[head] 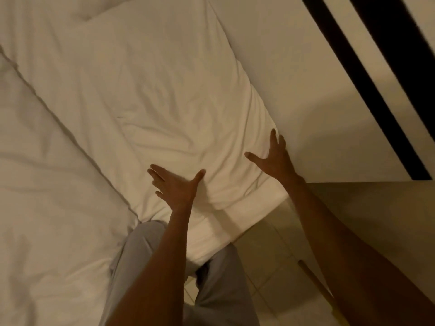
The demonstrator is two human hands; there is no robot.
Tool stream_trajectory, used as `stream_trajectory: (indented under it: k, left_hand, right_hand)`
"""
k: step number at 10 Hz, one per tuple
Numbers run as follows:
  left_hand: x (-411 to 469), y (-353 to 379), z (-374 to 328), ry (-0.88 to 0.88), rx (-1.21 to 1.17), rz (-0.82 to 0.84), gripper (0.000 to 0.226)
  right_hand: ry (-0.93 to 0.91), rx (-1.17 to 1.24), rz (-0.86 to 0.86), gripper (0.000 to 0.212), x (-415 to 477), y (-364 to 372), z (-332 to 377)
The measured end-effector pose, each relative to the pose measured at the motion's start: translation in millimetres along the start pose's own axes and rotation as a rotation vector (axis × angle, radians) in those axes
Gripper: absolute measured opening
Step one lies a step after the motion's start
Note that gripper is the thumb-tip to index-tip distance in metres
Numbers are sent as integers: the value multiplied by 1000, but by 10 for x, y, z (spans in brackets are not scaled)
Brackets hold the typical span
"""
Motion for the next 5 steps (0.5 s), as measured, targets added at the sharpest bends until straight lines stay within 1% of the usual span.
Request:
stream_trajectory:
  k: [1,2,3,4,5]
  left_hand:
    - [48,-62,38,-3,124,131,147]
    - [-52,-219,217,-59,337,294,141]
    - [-189,-371,203,-28,582,436,122]
    - [-280,-481,-239,122,772,458,102]
    - [-388,-605,-858,342,824,387,98]
  right_hand:
    - [0,-80,122,119,-40,171,-44]
    - [71,-187,182,117,-175,235,-137]
    - [98,-259,152,107,-373,80,-33]
    - [37,-242,52,99,-524,-201,317]
    - [-30,-202,-13,95,-671,-482,634]
Point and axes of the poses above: each hand's wrist, its own x-axis towards the middle knuckle, its own y-axis out of the palm, z = x × y, the point moved 6 cm from there along x, towards the middle knuckle, and after that the axes turned 11 degrees about -x, right-handed, at the moved point
